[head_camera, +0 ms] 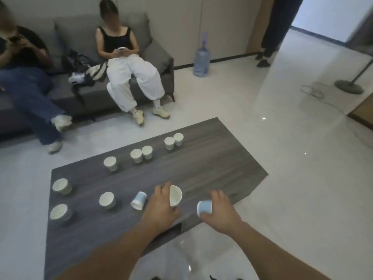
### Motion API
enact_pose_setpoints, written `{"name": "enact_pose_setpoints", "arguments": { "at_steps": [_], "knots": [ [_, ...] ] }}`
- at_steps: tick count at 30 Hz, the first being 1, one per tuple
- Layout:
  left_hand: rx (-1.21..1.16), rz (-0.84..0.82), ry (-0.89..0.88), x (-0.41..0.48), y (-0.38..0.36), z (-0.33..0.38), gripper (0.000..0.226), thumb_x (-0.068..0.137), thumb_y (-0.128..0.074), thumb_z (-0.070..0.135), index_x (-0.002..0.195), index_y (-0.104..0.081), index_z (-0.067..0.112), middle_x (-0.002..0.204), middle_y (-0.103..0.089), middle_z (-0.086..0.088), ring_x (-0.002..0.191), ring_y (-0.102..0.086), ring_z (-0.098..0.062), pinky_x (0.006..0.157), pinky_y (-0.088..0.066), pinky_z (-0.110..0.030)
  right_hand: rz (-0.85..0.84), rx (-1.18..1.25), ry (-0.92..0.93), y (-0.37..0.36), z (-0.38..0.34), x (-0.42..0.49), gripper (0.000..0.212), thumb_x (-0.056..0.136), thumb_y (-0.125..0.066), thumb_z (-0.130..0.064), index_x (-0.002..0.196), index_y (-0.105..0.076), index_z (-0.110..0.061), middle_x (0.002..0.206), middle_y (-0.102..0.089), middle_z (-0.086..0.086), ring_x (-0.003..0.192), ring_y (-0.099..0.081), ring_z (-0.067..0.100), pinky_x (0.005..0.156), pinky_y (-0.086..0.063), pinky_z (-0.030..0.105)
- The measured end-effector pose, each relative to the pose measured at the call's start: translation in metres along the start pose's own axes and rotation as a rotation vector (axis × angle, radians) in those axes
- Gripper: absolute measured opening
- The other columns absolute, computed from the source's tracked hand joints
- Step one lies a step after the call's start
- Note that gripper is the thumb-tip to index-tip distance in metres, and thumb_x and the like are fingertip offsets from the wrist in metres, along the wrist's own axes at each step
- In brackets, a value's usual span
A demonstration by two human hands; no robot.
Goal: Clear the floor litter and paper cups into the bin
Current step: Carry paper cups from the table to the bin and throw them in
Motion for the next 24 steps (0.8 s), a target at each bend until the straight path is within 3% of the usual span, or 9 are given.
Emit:
{"name": "enact_pose_setpoints", "arguments": {
  "at_steps": [4, 10, 14, 17, 24],
  "knots": [
    [0.060, -0.092, -0.165, 0.016, -0.051, 0.099, 0.081, 0.077, -0.065, 0.036, 0.147, -0.025, 0.022, 0.131, -0.035, -0.004, 0.113, -0.050, -0.025, 0.091, -0.044, -0.034, 0.120, 0.065, -0.133, 0.045, 0.094, -0.048, 0.055, 0.069, -0.064, -0.045, 0.112, -0.040, -0.021, 0.107, -0.033, -0.007, 0.109, -0.043, 0.022, 0.080, -0.035, 0.028],
    [0.079, -0.246, -0.368, 0.007, -0.162, 0.262, 0.081, 0.077, -0.066, 0.035, 0.147, -0.027, 0.024, 0.127, -0.035, -0.002, 0.113, -0.050, -0.024, 0.092, -0.046, -0.035, 0.309, 0.104, -0.280, 0.115, 0.254, -0.134, 0.069, 0.078, -0.068, -0.048, 0.137, -0.041, -0.024, 0.130, -0.039, -0.003, 0.120, -0.041, 0.018, 0.092, -0.037, 0.025],
    [0.139, -0.321, -0.498, -0.007, -0.232, 0.354, 0.080, 0.078, -0.066, 0.040, 0.146, -0.028, 0.022, 0.135, -0.033, -0.001, 0.118, -0.047, -0.022, 0.096, -0.045, -0.036, 0.382, 0.099, -0.431, 0.149, 0.342, -0.196, 0.079, 0.083, -0.064, -0.049, 0.150, -0.027, -0.029, 0.132, -0.038, -0.001, 0.121, -0.041, 0.019, 0.096, -0.038, 0.026],
    [0.174, -0.384, -0.599, -0.015, -0.277, 0.411, 0.081, 0.080, -0.064, 0.042, 0.148, -0.024, 0.021, 0.139, -0.031, 0.001, 0.120, -0.044, -0.020, 0.098, -0.044, -0.034, 0.454, 0.155, -0.555, 0.163, 0.395, -0.235, 0.082, 0.082, -0.063, -0.048, 0.150, -0.022, -0.028, 0.137, -0.037, -0.004, 0.125, -0.040, 0.018, 0.098, -0.038, 0.025],
    [0.229, -0.563, -0.833, -0.009, -0.377, 0.528, 0.083, 0.082, -0.065, 0.039, 0.149, -0.021, 0.021, 0.141, -0.030, -0.001, 0.121, -0.043, -0.020, 0.099, -0.042, -0.030, 0.593, 0.198, -0.766, 0.185, 0.488, -0.291, 0.072, 0.084, -0.063, -0.043, 0.146, -0.033, -0.023, 0.139, -0.036, -0.004, 0.126, -0.040, 0.017, 0.100, -0.038, 0.025]
  ]
}}
Point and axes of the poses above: each hand's wrist, its own x-axis towards the middle knuckle, its own y-axis out of the back of the hand, z = x × y, the point moved 3 cm from there along x, towards the middle knuckle
